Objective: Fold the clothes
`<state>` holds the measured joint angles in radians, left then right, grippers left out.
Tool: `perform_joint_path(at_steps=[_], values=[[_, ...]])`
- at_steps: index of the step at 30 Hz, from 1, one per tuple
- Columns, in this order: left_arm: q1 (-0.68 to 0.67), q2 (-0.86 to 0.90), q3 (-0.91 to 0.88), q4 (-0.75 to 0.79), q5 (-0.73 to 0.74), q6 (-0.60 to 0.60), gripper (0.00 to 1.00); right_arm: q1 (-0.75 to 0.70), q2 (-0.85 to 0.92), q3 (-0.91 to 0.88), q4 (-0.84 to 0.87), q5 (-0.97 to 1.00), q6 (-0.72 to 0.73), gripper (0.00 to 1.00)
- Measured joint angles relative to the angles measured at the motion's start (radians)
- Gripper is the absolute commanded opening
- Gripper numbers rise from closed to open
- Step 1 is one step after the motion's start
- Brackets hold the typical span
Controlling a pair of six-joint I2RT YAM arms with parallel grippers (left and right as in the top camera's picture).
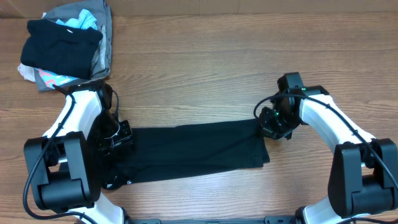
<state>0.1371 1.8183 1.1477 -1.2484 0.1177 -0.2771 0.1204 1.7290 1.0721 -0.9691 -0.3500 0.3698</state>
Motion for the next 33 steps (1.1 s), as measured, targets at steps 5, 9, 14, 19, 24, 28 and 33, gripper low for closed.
perform_joint_path(at_steps=[5, 9, 14, 19, 24, 28, 33], values=[[0.000, 0.000, 0.000, 0.003, 0.000, 0.000, 0.50, 0.000, 0.000, 0.013, 0.023, 0.000, 0.000, 0.08], [0.000, 0.000, 0.000, 0.003, 0.000, 0.000, 0.51, 0.000, 0.000, 0.013, 0.071, 0.002, 0.000, 0.08], [0.000, 0.000, 0.000, 0.003, 0.000, 0.000, 0.51, 0.000, 0.000, 0.013, 0.109, 0.026, 0.001, 0.18], [0.000, 0.000, 0.000, 0.003, -0.001, 0.000, 0.45, 0.000, 0.000, 0.015, 0.086, 0.050, 0.005, 0.38], [0.000, 0.000, 0.008, -0.019, -0.013, 0.008, 0.26, -0.002, 0.000, 0.019, 0.016, 0.104, 0.021, 0.26], [0.000, 0.000, 0.063, -0.064, -0.017, 0.008, 0.33, -0.007, 0.000, 0.068, -0.091, 0.121, 0.034, 0.17], [-0.003, -0.069, 0.141, -0.103, -0.018, 0.013, 0.50, -0.005, 0.000, 0.179, -0.183, 0.074, 0.002, 0.17]])
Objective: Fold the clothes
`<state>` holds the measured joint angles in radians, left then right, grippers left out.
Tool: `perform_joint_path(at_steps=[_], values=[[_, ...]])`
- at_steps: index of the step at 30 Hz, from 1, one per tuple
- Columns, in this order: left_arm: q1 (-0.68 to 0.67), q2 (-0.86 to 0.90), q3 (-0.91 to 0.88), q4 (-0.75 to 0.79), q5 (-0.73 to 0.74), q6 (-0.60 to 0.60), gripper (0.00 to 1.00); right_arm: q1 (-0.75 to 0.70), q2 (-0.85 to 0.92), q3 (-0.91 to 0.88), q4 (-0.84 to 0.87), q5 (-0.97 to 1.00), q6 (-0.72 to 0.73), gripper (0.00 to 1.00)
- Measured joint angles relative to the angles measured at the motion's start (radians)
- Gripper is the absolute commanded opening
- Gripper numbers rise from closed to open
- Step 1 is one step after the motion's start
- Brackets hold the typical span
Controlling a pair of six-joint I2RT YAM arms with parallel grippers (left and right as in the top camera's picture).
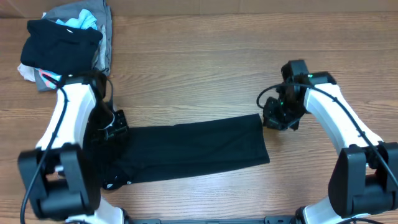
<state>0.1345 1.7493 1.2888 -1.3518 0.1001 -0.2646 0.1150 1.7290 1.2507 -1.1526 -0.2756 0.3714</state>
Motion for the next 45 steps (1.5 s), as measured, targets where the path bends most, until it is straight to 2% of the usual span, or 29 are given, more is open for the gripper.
perform_joint_path(at_steps=[4, 9, 13, 20, 25, 41, 43, 45], values=[[-0.034, -0.093, 0.013, -0.010, 0.007, 0.005, 0.51, 0.013, 0.000, 0.031, 0.003, -0.036, -0.018, 0.17], [-0.114, -0.108, 0.001, 0.031, 0.031, 0.005, 0.35, 0.057, 0.000, 0.006, 0.038, -0.077, -0.047, 0.12], [-0.166, -0.083, -0.061, 0.065, 0.068, -0.001, 0.30, 0.117, 0.000, -0.086, 0.095, -0.091, -0.041, 0.11], [-0.192, -0.027, -0.201, 0.148, 0.096, -0.002, 0.34, 0.146, 0.000, -0.247, 0.227, -0.102, -0.008, 0.12], [-0.174, -0.027, -0.224, 0.182, 0.095, -0.002, 0.36, 0.113, 0.000, -0.318, 0.278, -0.092, 0.023, 0.09], [-0.119, -0.027, -0.225, 0.198, 0.035, -0.006, 0.40, -0.050, 0.001, -0.349, 0.171, -0.022, 0.106, 0.09], [-0.119, -0.027, -0.225, 0.200, 0.025, -0.018, 0.40, -0.063, 0.001, -0.349, 0.156, -0.009, 0.113, 0.04], [-0.116, -0.027, -0.225, 0.202, 0.019, -0.024, 0.37, -0.072, 0.001, -0.349, 0.134, 0.006, 0.126, 0.04]])
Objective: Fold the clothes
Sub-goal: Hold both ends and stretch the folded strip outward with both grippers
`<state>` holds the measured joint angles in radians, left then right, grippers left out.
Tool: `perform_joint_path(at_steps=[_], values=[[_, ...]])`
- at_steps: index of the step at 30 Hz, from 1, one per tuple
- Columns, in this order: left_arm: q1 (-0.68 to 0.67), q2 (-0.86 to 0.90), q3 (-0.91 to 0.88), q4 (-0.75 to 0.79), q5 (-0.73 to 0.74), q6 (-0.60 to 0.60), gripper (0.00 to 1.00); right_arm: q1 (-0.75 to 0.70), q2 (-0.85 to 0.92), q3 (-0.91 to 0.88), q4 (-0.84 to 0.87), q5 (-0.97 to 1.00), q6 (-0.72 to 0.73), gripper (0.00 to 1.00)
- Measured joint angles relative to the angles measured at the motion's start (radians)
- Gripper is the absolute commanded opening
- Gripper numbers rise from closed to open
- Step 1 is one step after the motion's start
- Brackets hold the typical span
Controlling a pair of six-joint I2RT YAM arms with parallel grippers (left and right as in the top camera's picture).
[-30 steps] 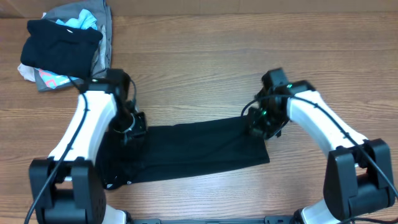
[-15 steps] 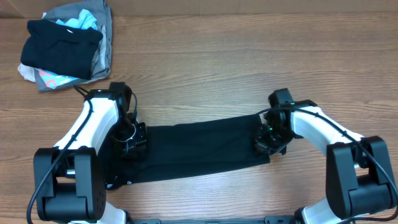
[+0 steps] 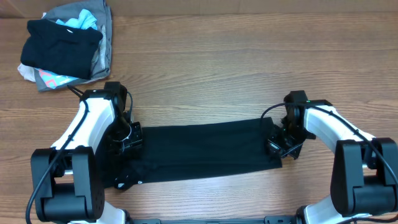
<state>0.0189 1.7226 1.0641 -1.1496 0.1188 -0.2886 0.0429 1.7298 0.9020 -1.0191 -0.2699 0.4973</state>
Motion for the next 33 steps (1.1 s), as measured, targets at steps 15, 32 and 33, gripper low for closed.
perform_joint_path(at_steps=[15, 32, 33], values=[[0.014, -0.058, 0.275, -0.171, -0.120, -0.059, 0.55, -0.048, -0.058, 0.314, -0.309, 0.158, 0.047, 0.51], [-0.118, -0.090, 0.203, -0.058, 0.125, -0.005, 0.17, -0.004, -0.093, 0.246, -0.076, -0.035, -0.219, 0.12], [-0.130, -0.088, 0.186, -0.045, 0.132, -0.006, 0.17, 0.002, -0.093, 0.231, -0.060, -0.042, -0.218, 0.11]])
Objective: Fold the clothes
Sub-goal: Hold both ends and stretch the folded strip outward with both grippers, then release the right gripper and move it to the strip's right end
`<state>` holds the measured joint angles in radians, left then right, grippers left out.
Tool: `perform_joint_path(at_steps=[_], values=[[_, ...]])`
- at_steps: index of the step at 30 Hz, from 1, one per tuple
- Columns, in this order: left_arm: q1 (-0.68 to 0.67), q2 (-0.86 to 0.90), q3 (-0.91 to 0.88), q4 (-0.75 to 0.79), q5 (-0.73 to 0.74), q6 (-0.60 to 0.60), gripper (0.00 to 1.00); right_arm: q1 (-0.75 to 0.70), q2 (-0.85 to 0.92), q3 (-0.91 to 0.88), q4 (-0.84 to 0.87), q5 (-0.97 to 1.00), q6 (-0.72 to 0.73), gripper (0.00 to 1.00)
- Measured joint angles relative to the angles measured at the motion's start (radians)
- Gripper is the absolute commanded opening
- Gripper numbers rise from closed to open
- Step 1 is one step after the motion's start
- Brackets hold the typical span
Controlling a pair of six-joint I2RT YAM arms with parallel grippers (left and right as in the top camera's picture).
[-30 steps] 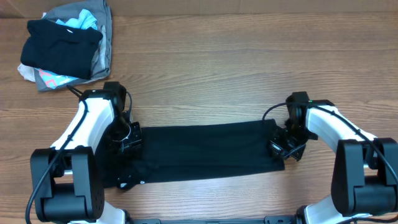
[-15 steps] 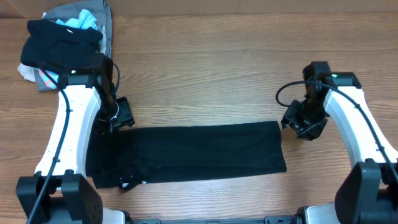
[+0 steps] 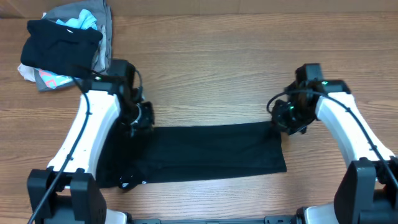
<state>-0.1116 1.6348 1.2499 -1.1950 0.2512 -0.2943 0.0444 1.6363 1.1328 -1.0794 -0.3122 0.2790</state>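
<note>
A long black garment (image 3: 205,152) lies flat across the table's front half, its left end partly under my left arm. My left gripper (image 3: 140,121) is down at the garment's far left corner. My right gripper (image 3: 286,118) is down at its far right corner. Both sets of fingers are hidden under the wrists from above, so whether they hold the cloth does not show.
A pile of other clothes (image 3: 65,43), black, grey and light blue, sits at the far left corner of the wooden table (image 3: 205,68).
Both grippers were lower on the garment's two ends; now they stand at its far corners. The garment's right edge lies slightly further right.
At first both grippers were at the garment's ends, then a little off its far corners. Later they were down on the cloth's ends, with the garment shifted right. Now they are at the far corners, and the garment lies flat and further right.
</note>
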Motion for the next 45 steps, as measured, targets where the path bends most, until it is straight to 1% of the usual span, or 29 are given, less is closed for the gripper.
perform_joint_path(at_steps=[2, 4, 6, 8, 11, 13, 19, 21, 25, 31, 35, 36, 38, 40, 43, 44, 45], values=[[-0.019, 0.010, -0.029, 0.016, 0.009, -0.003, 0.17, 0.004, 0.001, -0.039, 0.035, -0.015, 0.005, 0.10], [-0.027, 0.024, -0.060, 0.040, 0.014, -0.005, 0.14, 0.003, 0.003, -0.072, 0.079, -0.026, 0.006, 0.10], [-0.029, 0.040, -0.093, 0.074, 0.019, -0.009, 0.13, 0.003, 0.010, -0.103, 0.132, -0.041, 0.008, 0.10], [-0.029, 0.059, -0.121, 0.109, 0.019, -0.011, 0.13, 0.003, 0.021, -0.125, 0.170, -0.050, 0.009, 0.10], [-0.029, 0.085, -0.149, 0.138, 0.019, -0.013, 0.14, 0.003, 0.035, -0.140, 0.216, -0.053, 0.010, 0.09], [-0.029, 0.098, -0.156, 0.149, 0.019, -0.013, 0.15, 0.003, 0.053, -0.141, 0.246, -0.047, 0.017, 0.06], [-0.029, 0.132, -0.169, 0.153, -0.006, -0.014, 0.16, 0.003, 0.161, -0.142, 0.312, 0.005, 0.043, 0.06], [-0.029, 0.151, -0.171, 0.148, -0.032, -0.014, 0.17, -0.001, 0.167, -0.139, 0.320, 0.006, 0.048, 0.06], [-0.022, 0.181, -0.177, 0.141, -0.098, -0.018, 0.22, -0.003, 0.167, -0.138, 0.321, 0.017, 0.058, 0.07], [0.049, 0.182, -0.177, 0.184, -0.150, -0.022, 0.26, -0.029, 0.169, -0.125, 0.323, 0.044, 0.069, 0.07], [0.104, 0.182, -0.177, 0.222, -0.151, -0.021, 0.33, -0.040, 0.175, -0.103, 0.329, 0.087, 0.084, 0.07], [0.112, 0.182, -0.177, 0.230, -0.151, -0.019, 0.39, -0.041, 0.176, -0.097, 0.328, 0.096, 0.087, 0.08], [0.120, 0.182, -0.174, 0.238, -0.150, -0.015, 0.44, -0.042, 0.181, -0.080, 0.325, 0.115, 0.092, 0.07], [0.120, 0.182, -0.159, 0.236, -0.156, -0.009, 0.49, -0.045, 0.190, -0.046, 0.291, 0.134, 0.099, 0.08], [0.121, 0.187, -0.097, 0.177, -0.169, -0.008, 0.52, -0.048, 0.200, 0.044, 0.187, 0.152, 0.105, 0.07], [0.121, 0.188, -0.066, 0.145, -0.172, -0.008, 0.53, -0.050, 0.202, 0.087, 0.140, 0.156, 0.106, 0.08], [0.121, 0.191, -0.026, 0.104, -0.174, -0.007, 0.56, -0.054, 0.204, 0.134, 0.095, 0.160, 0.108, 0.11]])
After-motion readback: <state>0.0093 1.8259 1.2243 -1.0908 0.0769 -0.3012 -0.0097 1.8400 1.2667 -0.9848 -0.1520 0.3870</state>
